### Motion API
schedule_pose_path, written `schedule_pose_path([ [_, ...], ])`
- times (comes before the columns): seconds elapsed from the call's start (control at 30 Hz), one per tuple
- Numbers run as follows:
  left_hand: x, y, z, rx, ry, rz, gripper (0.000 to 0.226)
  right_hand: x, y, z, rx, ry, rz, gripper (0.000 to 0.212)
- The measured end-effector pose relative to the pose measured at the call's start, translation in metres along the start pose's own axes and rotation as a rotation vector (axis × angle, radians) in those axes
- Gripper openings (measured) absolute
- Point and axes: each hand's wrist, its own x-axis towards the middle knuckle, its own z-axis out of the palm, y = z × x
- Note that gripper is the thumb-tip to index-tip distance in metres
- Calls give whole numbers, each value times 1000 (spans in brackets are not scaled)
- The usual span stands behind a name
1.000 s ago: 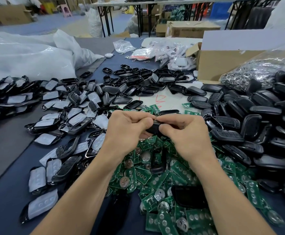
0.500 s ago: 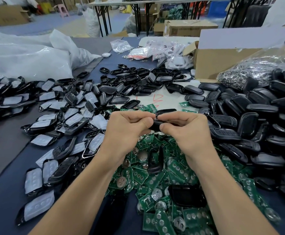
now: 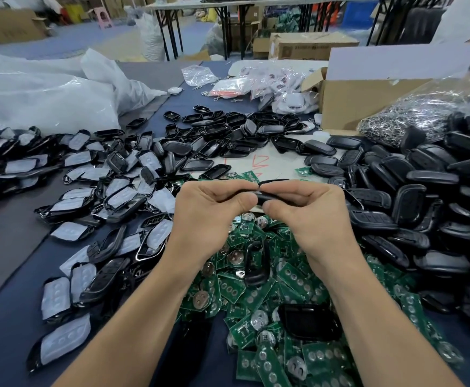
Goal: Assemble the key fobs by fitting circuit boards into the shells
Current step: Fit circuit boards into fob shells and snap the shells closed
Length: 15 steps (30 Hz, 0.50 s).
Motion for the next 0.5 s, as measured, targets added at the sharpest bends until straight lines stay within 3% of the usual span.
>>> schedule_pose_path([
  [0.2,0,2,-1,-139,-59,79,29,0,-6,-4,189,-83,38,35],
  [0.33,1,2,-2,-196,-142,61,37,0,-8,-3,184,-25,-57,40],
  [0.5,2,5,-4,-208,-121,98,38,-4,-10,2,121,-6,-109,38],
])
